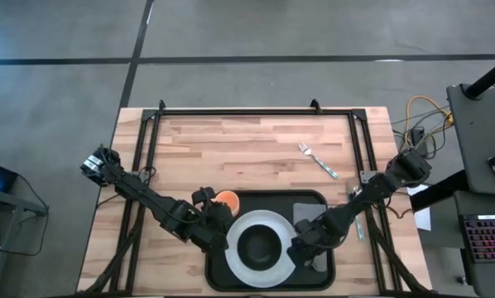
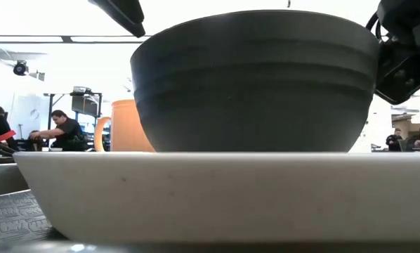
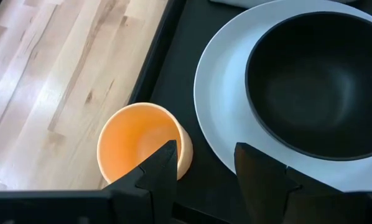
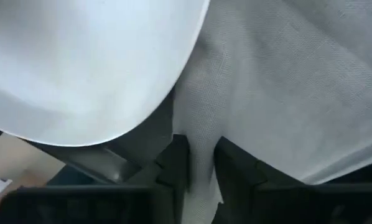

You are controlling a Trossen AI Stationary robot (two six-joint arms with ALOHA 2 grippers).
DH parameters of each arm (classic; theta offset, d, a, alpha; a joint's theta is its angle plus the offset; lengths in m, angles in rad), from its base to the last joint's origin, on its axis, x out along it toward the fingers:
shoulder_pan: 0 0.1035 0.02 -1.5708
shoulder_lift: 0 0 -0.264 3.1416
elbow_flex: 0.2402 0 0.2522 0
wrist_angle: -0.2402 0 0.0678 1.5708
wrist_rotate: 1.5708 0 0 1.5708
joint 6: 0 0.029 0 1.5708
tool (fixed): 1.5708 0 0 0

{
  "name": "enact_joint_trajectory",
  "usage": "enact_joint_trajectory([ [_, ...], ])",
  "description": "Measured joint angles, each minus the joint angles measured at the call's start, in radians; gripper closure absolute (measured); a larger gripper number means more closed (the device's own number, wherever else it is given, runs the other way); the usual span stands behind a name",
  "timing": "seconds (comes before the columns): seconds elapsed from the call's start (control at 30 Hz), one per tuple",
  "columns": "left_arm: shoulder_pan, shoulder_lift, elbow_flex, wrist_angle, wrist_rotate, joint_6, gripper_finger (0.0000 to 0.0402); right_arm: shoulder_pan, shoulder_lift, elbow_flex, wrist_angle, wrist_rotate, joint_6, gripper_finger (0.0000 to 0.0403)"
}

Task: Set up tray
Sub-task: Put the gray napkin on the black tray to the right of the white plate, then put the green fork on the gray napkin to the right of the white plate

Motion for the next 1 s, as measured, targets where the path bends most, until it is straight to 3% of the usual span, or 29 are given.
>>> enact_joint_trajectory([
  [0.37, 0.000, 0.000, -0.005, 0.000, 0.000, -0.003, 0.0261, 0.008, -0.022, 0.027, -0.003, -0.028, -0.082, 0.0244],
  [0.57, 0.000, 0.001, -0.010, 0.000, 0.000, -0.003, 0.0261, -0.017, -0.058, 0.063, -0.087, 0.180, -0.101, 0.0222],
  [0.67, 0.000, 0.001, -0.010, 0.000, 0.000, -0.004, 0.0261, -0.067, -0.084, 0.072, -0.212, 0.251, -0.136, 0.0220],
  [1.0, 0.000, 0.001, -0.010, 0.002, 0.000, -0.016, 0.0261, -0.337, -0.230, 0.080, -0.471, 0.318, -0.466, 0.0234],
])
